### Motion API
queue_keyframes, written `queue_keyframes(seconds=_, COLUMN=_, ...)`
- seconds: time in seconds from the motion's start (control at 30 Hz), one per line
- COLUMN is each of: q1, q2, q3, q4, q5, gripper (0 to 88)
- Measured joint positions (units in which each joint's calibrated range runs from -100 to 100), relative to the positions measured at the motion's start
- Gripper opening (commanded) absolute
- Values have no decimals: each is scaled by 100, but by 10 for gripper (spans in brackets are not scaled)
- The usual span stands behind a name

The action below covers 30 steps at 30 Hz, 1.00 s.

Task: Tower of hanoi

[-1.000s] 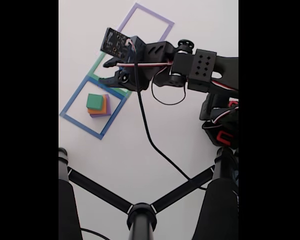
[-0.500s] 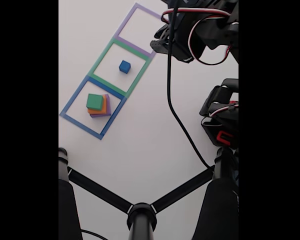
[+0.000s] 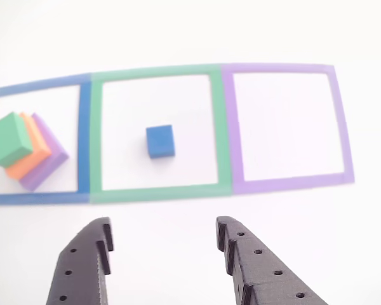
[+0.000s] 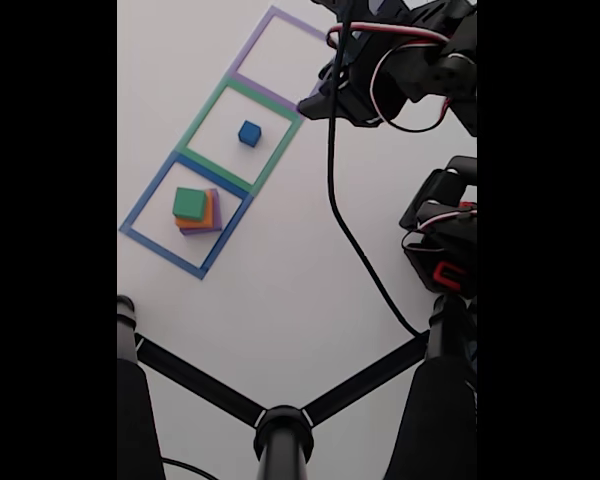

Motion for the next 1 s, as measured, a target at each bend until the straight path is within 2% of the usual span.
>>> queue_keyframes(seconds=0.27, q1=336, q2=-203, q3=2768, q4=-2729, q5=0, gripper=229)
queue_keyframes(seconds=0.53, q1=336, q2=363, q3=5178, q4=-6493, q5=0, gripper=245)
queue_keyframes(seconds=0.7, q1=147, q2=1148, q3=5744, q4=-8323, q5=0, gripper=271)
queue_keyframes(seconds=1.0, q1=156, q2=2896, q3=5997, q4=-10738, q5=0, gripper=285)
